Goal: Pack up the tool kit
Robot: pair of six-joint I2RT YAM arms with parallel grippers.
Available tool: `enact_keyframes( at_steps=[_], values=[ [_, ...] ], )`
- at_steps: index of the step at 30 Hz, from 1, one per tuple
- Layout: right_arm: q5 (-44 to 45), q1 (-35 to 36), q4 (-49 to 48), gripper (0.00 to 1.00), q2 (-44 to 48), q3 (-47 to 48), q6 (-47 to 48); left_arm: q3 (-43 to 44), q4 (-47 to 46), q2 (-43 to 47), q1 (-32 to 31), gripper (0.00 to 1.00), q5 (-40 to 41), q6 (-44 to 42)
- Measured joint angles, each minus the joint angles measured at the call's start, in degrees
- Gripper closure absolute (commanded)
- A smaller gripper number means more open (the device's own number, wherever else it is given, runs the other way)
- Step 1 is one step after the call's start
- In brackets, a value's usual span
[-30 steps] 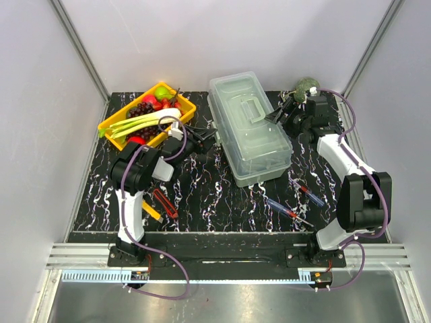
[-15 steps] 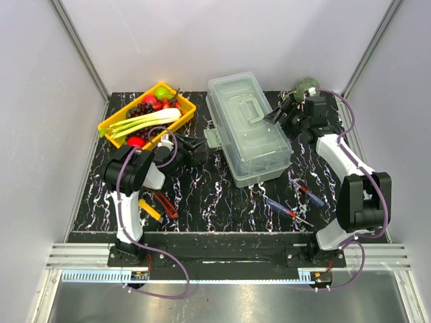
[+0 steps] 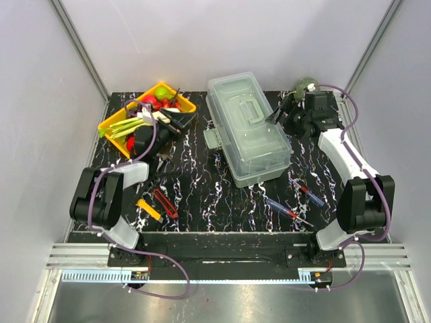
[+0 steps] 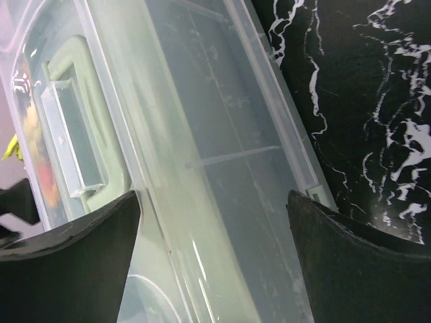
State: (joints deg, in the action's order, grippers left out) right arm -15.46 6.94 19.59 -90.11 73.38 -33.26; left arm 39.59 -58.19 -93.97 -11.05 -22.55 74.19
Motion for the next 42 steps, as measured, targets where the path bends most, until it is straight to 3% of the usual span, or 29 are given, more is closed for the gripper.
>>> enact_keyframes(
  at_steps=[1,5,7,16,26,32,42],
  values=[
    [0.6,0.0,1.1,0.07,0.3,0.5,0.6,2.2,4.6,2.0,-0.1,0.01,0.0,-2.5],
    [3.0,0.1,4.3,0.18,2.7,2.3,2.4,12.5,24.7,7.3,-1.0,0.01,1.2,-13.4],
    [4.0,0.2,5.6,0.25,4.2,3.6,2.5,15.1,30.1,9.6,-1.8,0.01,2.2,-16.8],
    [4.1,2.2,5.6,0.29,7.1,7.8,-2.0,26.9,50.8,12.6,-6.3,0.01,3.3,-27.5],
    [13.6,12.2,7.8,0.33,2.1,10.8,-12.2,29.8,60.6,12.5,-9.9,0.01,4.6,-30.2],
    [20.6,13.2,10.7,0.35,-1.0,13.2,-15.6,30.0,62.9,12.5,-10.7,0.01,5.9,-31.2],
    [22.1,13.8,11.3,0.36,-5.3,16.3,-18.6,30.4,65.3,12.5,-11.3,0.01,7.1,-32.4]
  ],
)
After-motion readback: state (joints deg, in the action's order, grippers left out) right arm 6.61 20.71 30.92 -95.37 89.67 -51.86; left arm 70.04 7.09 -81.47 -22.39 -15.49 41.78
